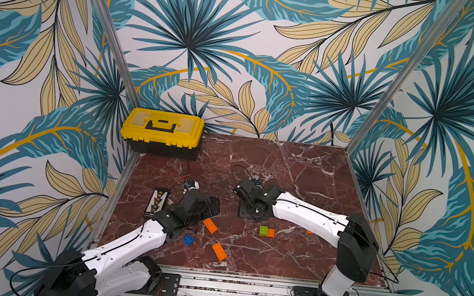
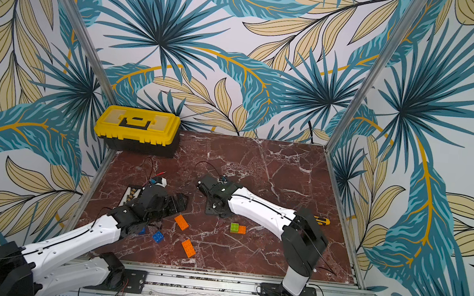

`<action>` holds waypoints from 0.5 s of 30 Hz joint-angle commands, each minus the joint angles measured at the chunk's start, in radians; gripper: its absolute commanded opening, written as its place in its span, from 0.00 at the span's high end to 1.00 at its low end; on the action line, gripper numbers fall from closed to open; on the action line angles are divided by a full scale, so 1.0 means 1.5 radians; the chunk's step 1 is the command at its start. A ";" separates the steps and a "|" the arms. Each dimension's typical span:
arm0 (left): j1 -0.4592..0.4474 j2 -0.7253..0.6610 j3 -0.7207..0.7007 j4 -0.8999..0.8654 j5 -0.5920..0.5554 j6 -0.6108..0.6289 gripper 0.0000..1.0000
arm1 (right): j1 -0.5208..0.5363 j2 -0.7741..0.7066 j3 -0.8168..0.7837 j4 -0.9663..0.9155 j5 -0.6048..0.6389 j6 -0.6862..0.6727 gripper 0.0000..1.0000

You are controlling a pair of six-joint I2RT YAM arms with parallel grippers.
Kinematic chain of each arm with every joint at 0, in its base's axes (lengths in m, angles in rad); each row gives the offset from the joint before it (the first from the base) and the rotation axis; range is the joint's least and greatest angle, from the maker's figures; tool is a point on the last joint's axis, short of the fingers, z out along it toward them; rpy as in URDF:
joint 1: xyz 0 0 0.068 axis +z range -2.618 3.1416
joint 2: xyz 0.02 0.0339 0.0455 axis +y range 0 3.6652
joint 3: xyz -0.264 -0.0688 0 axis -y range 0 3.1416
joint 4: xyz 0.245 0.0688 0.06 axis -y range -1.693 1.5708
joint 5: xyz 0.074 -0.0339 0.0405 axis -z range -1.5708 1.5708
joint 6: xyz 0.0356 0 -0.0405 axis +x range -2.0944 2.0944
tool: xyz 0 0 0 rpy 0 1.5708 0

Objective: Assemble the number 5 with lego
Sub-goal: Assemble the lego brick with the lego brick.

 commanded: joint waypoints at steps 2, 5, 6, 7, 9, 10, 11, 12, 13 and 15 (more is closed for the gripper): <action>-0.031 0.050 0.056 0.053 0.009 0.013 0.00 | -0.033 -0.050 -0.065 0.003 0.011 -0.009 0.43; -0.060 0.097 0.092 0.060 0.002 0.020 0.00 | -0.068 -0.092 -0.106 0.010 0.003 -0.013 0.43; -0.067 0.112 0.103 0.063 0.002 0.021 0.00 | -0.077 -0.106 -0.120 0.015 -0.002 -0.015 0.43; -0.074 0.128 0.115 0.067 0.003 0.020 0.00 | -0.087 -0.122 -0.135 0.020 -0.007 -0.015 0.43; -0.088 0.155 0.133 0.076 0.002 0.020 0.00 | -0.104 -0.146 -0.164 0.026 -0.012 -0.020 0.44; -0.096 0.168 0.143 0.080 0.002 0.021 0.00 | -0.113 -0.159 -0.175 0.026 -0.014 -0.024 0.44; -0.102 0.179 0.151 0.084 0.001 0.019 0.00 | -0.122 -0.169 -0.186 0.027 -0.021 -0.030 0.44; -0.108 0.189 0.156 0.089 0.001 0.018 0.00 | -0.129 -0.177 -0.194 0.029 -0.027 -0.035 0.44; -0.113 0.199 0.163 0.092 0.001 0.018 0.00 | -0.138 -0.183 -0.204 0.028 -0.036 -0.042 0.44; -0.124 0.216 0.171 0.101 0.003 0.014 0.00 | -0.147 -0.191 -0.216 0.025 -0.044 -0.053 0.44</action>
